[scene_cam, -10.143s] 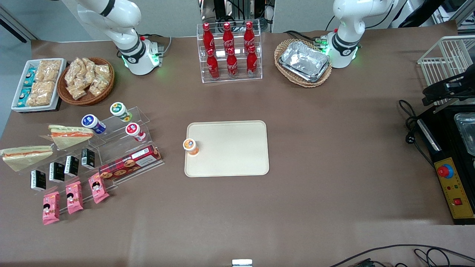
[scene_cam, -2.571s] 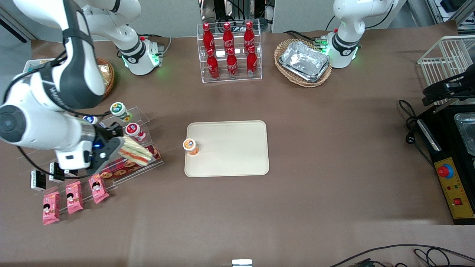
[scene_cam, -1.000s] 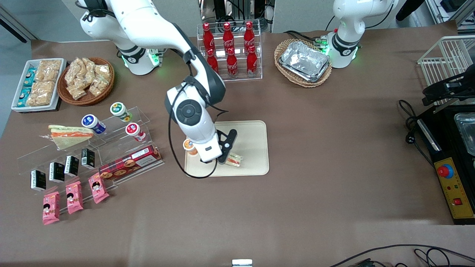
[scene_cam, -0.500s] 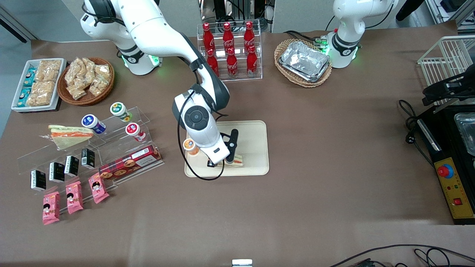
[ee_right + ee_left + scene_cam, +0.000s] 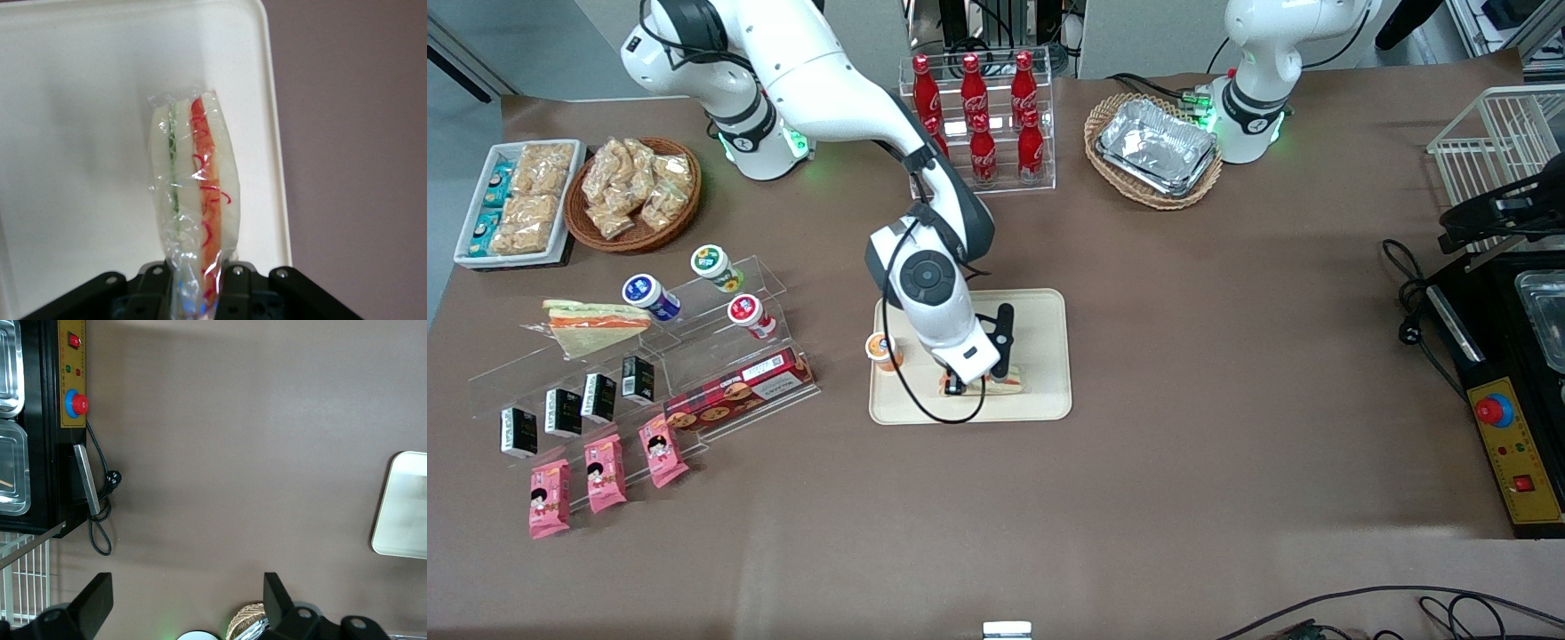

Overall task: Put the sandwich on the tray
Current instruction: 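Lower the sandwich onto the tray and open the right gripper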

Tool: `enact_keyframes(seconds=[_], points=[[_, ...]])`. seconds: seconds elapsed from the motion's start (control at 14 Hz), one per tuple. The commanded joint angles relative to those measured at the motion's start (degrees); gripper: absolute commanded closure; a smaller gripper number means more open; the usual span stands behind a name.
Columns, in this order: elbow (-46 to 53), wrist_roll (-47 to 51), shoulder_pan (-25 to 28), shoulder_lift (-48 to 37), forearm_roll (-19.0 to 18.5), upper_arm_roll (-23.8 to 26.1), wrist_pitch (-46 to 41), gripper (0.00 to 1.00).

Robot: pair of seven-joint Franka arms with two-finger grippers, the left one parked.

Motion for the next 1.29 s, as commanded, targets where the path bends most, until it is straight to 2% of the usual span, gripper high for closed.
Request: enact_keyframes(seconds=[0.0,0.14,0.21,0.29,0.36,0.43,0.5,0.57,0.64,1.21], points=[[0.3,-1.0,1.5,1.2,0.9,-0.7,1.7,1.00],[0.1,-1.0,1.6,1.3,0.9,-0.7,1.9,1.00],[0.1,-0.8,1.8,1.3,0.9,-0.7,1.8,0.95],[0.1,-0.8,1.8,1.3,1.0,-0.7,1.8,0.94],[0.1,-0.4,1.9,1.3,1.0,-0.7,1.9,0.85],[0.1,-0.4,2.2,1.3,0.8,-0.7,2.2,0.82],[0.1,-0.4,2.2,1.4,0.7,-0.7,2.6,0.69],[0.1,-0.4,2.2,1.8,0.7,-0.7,2.8,0.25],[0.1,-0.8,2.1,2.2,0.7,-0.7,3.5,0.00],[-0.7,-1.0,1.2,1.3,1.3,-0.8,3.4,0.00]])
